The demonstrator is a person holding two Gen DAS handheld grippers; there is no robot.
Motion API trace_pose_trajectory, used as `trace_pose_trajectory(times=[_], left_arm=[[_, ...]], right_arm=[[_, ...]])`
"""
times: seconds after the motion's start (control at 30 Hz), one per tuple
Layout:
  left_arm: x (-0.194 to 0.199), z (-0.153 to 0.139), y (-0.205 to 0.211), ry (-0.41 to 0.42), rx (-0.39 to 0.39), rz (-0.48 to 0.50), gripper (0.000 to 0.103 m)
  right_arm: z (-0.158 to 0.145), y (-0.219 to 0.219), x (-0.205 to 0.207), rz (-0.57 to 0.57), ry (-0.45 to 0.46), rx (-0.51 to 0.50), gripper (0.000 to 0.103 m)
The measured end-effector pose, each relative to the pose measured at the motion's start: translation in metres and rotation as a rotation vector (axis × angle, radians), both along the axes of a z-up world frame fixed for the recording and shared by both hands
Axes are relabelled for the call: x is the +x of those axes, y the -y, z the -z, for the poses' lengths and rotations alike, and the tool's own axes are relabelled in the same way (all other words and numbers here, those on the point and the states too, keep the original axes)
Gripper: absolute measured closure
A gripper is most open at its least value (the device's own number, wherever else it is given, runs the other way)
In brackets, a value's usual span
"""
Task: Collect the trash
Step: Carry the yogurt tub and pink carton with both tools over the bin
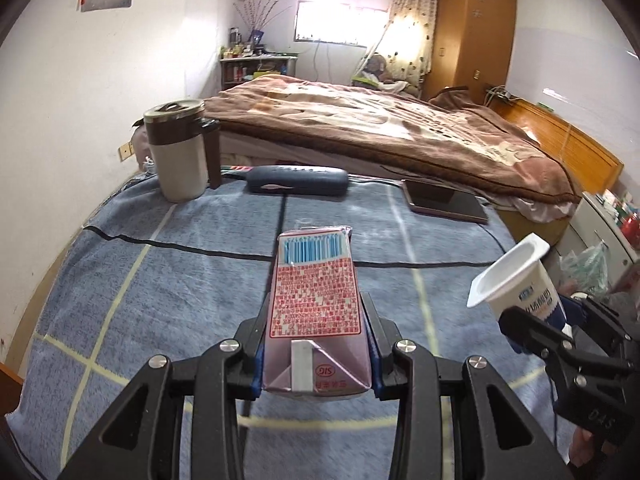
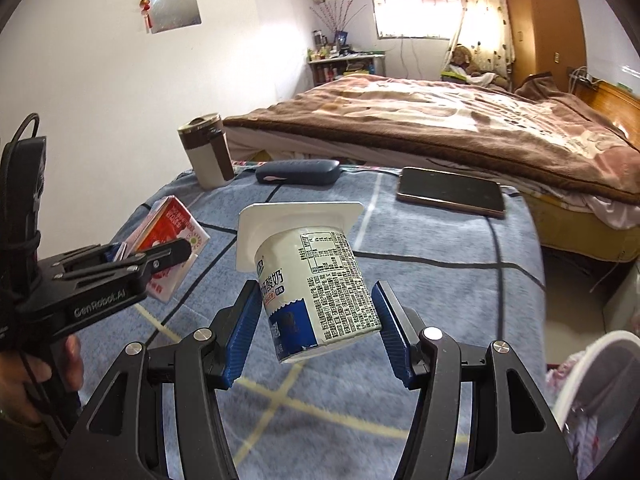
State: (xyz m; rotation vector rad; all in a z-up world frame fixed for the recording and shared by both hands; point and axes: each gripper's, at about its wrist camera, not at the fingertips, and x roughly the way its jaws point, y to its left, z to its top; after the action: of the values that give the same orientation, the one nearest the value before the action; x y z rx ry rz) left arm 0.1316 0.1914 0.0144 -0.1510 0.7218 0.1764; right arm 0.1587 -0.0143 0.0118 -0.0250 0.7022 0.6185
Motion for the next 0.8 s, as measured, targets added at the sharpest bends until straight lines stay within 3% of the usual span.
trace_pose_trajectory(times=[0.33,0.8], left_arm=[[-0.019,-0.011,0.043,0.029,-0.022,0.077,0.064],[-0.02,-0.016,0.155,0.056,-0.021,0.305,0.064]], right_arm=[[-0.01,0.042,-0.018,0.082,0.03,0.027,0.044],[-0.019,0.141,-0.042,0.297,0.062,0.018,0.044]])
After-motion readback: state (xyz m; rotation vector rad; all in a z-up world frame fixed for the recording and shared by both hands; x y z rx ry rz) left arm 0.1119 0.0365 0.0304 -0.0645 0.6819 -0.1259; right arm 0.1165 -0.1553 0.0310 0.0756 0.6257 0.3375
